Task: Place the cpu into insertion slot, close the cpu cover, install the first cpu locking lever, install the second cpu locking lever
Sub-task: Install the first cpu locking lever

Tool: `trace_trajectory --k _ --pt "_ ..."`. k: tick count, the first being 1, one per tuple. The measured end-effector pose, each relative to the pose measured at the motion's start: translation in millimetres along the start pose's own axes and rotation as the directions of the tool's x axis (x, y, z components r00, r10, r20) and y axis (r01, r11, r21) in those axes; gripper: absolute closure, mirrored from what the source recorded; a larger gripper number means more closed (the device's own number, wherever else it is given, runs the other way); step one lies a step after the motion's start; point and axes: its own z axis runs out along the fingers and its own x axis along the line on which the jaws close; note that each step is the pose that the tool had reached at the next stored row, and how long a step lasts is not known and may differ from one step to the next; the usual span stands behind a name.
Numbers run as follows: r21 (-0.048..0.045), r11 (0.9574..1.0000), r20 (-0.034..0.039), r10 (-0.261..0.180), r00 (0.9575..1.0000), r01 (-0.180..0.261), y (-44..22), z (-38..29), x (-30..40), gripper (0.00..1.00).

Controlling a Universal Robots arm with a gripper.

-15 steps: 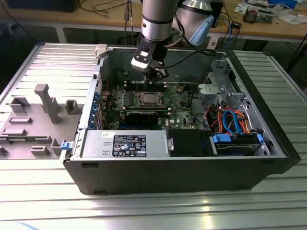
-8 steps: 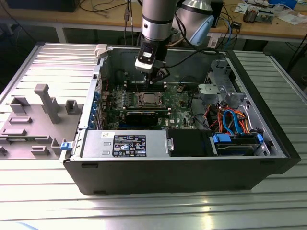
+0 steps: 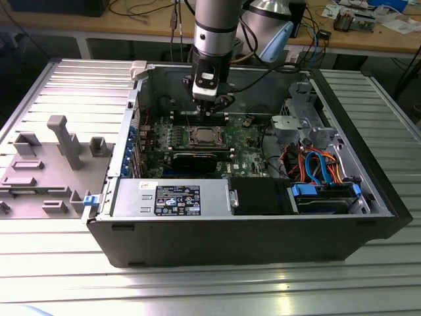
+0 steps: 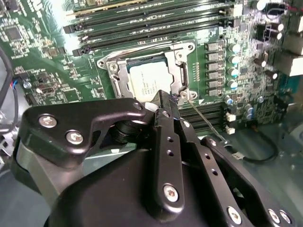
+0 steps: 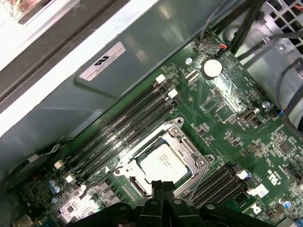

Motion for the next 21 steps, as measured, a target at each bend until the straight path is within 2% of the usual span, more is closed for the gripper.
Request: trace_trajectory --k 4,9,10,11,18,20,21 --pt "0.0033 0.9982 0.0016 -0.060 0.9982 0.060 0.0 0.0 0.0 0.89" --pt "0.0076 0.9928 0.0037 -0.120 0.9928 0.120 0.0 0.0 0.0 0.89" --pt "0.0086 0.9906 0.0041 -0.137 0.9906 0.137 0.0 0.0 0.0 0.89" --pt "0.0090 0.9894 0.0042 -0.145 0.9894 0.145 0.0 0.0 0.0 0.89" --pt "0.0092 0.9888 0.0043 -0.149 0.9889 0.149 0.0 0.0 0.0 0.89" --pt "0.0100 0.9853 0.0045 -0.171 0.9853 0.171 0.2 0.0 0.2 0.89" --pt "0.0109 0.9805 0.0047 -0.196 0.9806 0.196 0.3 0.0 0.2 0.89"
